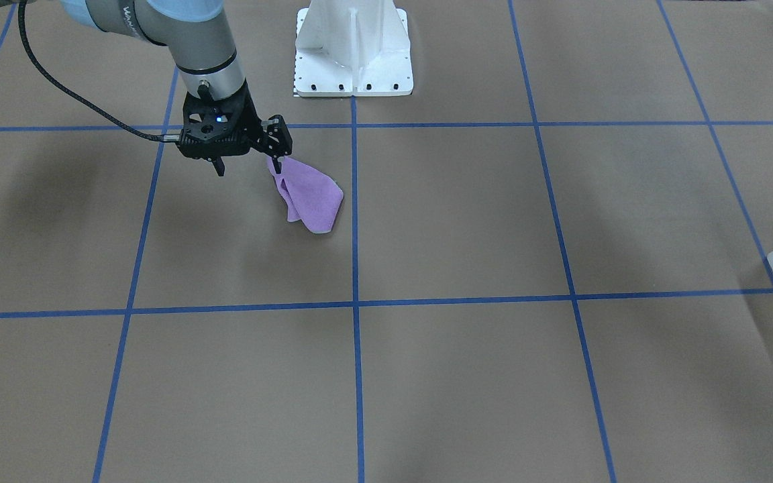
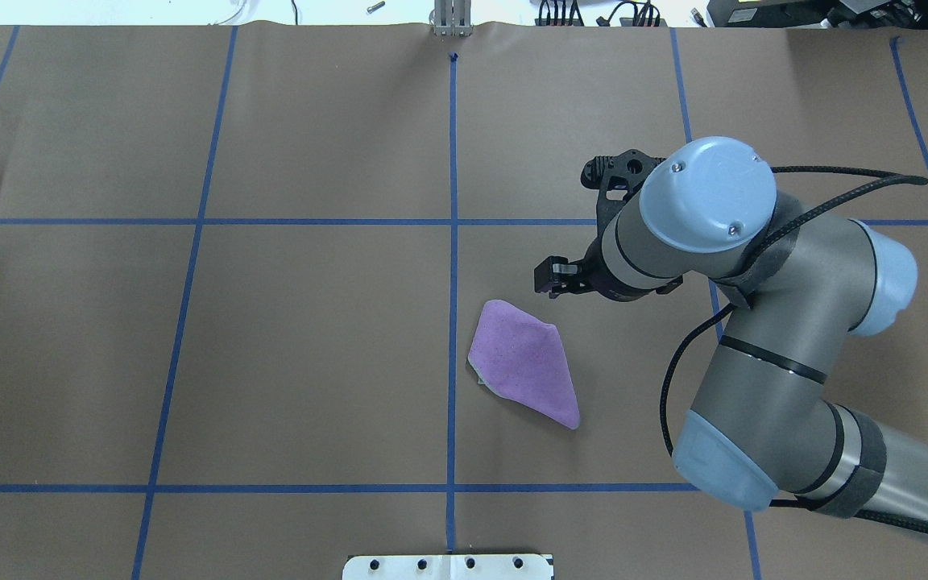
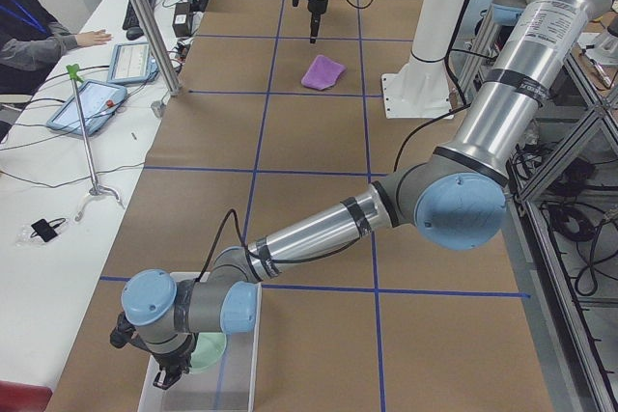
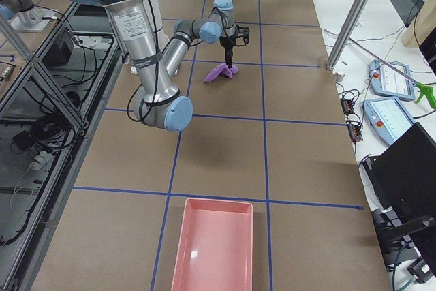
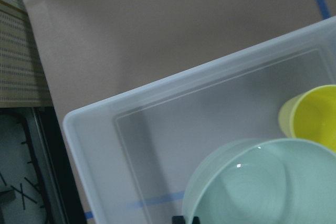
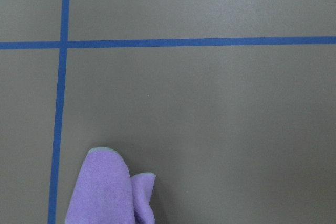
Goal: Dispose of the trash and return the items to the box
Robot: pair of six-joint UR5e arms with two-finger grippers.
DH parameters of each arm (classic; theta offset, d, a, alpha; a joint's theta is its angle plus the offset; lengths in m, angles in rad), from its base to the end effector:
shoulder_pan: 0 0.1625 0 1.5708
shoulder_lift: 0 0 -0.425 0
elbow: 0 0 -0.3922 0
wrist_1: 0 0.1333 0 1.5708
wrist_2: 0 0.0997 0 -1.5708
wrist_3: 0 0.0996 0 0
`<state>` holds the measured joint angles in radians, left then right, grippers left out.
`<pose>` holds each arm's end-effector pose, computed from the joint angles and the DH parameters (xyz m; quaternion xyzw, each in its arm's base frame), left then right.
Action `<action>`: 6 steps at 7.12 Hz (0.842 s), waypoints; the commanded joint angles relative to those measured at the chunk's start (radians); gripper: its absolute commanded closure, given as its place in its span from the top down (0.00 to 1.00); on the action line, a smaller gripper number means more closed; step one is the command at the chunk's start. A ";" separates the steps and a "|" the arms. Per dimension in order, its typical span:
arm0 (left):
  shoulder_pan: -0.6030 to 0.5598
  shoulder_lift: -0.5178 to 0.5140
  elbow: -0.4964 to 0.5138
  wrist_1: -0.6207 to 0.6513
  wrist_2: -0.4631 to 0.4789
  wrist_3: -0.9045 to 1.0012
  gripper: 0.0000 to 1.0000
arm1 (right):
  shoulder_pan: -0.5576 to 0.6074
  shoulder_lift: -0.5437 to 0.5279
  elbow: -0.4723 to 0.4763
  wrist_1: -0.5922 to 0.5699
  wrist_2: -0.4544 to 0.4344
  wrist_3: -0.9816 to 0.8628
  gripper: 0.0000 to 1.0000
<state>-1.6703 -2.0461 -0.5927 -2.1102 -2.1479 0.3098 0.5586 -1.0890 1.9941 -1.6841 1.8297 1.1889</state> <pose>-0.1422 -0.6298 0.8091 0.0750 0.2750 0.1058 0.9527 -0.4328 -0.3976 0.2274 0.0671 -0.3949 0.0311 0.9158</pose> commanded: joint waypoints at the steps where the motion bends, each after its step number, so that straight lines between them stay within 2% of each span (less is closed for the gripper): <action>1: 0.072 -0.002 0.120 -0.166 0.039 -0.089 0.00 | -0.040 -0.020 0.000 0.000 -0.039 0.005 1.00; 2: 0.078 0.004 0.119 -0.166 0.037 -0.087 0.13 | -0.064 -0.020 0.000 -0.005 -0.067 0.005 1.00; 3: 0.080 0.006 0.120 -0.168 0.036 -0.081 0.47 | -0.090 -0.017 -0.012 -0.005 -0.081 0.005 1.00; 4: 0.080 0.017 0.119 -0.175 0.034 -0.077 0.97 | -0.103 -0.002 -0.032 0.001 -0.099 0.011 1.00; 6: 0.080 0.020 0.113 -0.212 0.014 -0.045 0.99 | -0.108 0.006 -0.032 0.003 -0.099 0.000 1.00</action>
<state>-1.5912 -2.0244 -0.4762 -2.3123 -2.1212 0.2446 0.4564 -1.0892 1.9645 -1.6831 1.7331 1.1952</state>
